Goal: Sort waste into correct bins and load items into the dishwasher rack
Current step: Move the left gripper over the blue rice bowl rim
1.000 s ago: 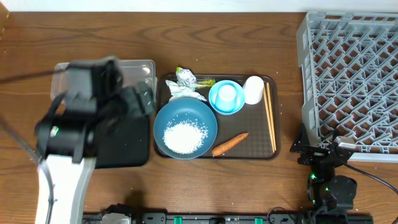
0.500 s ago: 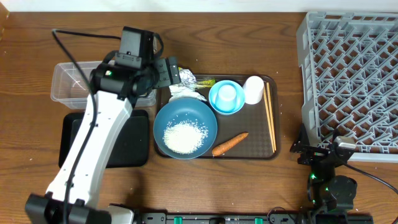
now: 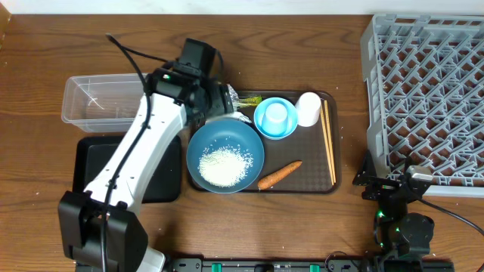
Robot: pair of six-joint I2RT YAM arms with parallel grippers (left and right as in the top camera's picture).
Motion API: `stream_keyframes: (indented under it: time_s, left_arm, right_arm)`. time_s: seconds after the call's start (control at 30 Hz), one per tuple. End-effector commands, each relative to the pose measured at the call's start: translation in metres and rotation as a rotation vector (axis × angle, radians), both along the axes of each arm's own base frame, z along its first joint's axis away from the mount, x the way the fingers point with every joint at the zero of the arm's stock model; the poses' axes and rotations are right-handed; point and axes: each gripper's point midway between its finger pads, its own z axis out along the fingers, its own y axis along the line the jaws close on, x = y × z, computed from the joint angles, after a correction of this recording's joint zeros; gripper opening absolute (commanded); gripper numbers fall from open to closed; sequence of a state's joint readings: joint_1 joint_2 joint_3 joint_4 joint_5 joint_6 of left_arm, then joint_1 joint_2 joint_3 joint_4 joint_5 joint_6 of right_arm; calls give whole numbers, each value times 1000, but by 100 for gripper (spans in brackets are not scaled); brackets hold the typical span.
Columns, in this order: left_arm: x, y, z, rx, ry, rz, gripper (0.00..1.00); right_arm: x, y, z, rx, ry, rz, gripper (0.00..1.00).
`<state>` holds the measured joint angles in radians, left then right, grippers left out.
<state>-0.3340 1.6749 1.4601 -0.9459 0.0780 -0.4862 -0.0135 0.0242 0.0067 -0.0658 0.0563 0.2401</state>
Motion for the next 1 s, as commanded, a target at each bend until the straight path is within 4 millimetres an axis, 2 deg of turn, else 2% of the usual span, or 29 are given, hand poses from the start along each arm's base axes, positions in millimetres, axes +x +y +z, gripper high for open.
stream_keyframes:
  time_s: [0.0, 0.13, 0.4, 0.53, 0.77, 0.83, 0.97]
  left_arm:
    - [-16, -9, 2, 29, 40, -45, 80]
    - [-44, -27, -2, 59, 106, -123, 68]
    - [-102, -50, -6, 206, 199, -288, 68]
    - [-121, -67, -6, 223, 211, -355, 68]
    - [-139, -93, -6, 217, 186, -420, 69]
    - [-141, -95, -6, 218, 185, -430, 70]
    - [-141, -95, -6, 218, 186, -430, 79]
  right_arm:
    - [0, 3, -1, -13, 2, 14, 99]
    - [0, 3, -1, -13, 2, 14, 99]
    - [0, 3, -1, -13, 2, 14, 99]
    - [0, 3, -1, -13, 2, 14, 99]
    - [0, 3, -1, -13, 2, 14, 99]
    - [0, 3, -1, -13, 2, 14, 99]
    - [0, 3, -1, -13, 2, 14, 99]
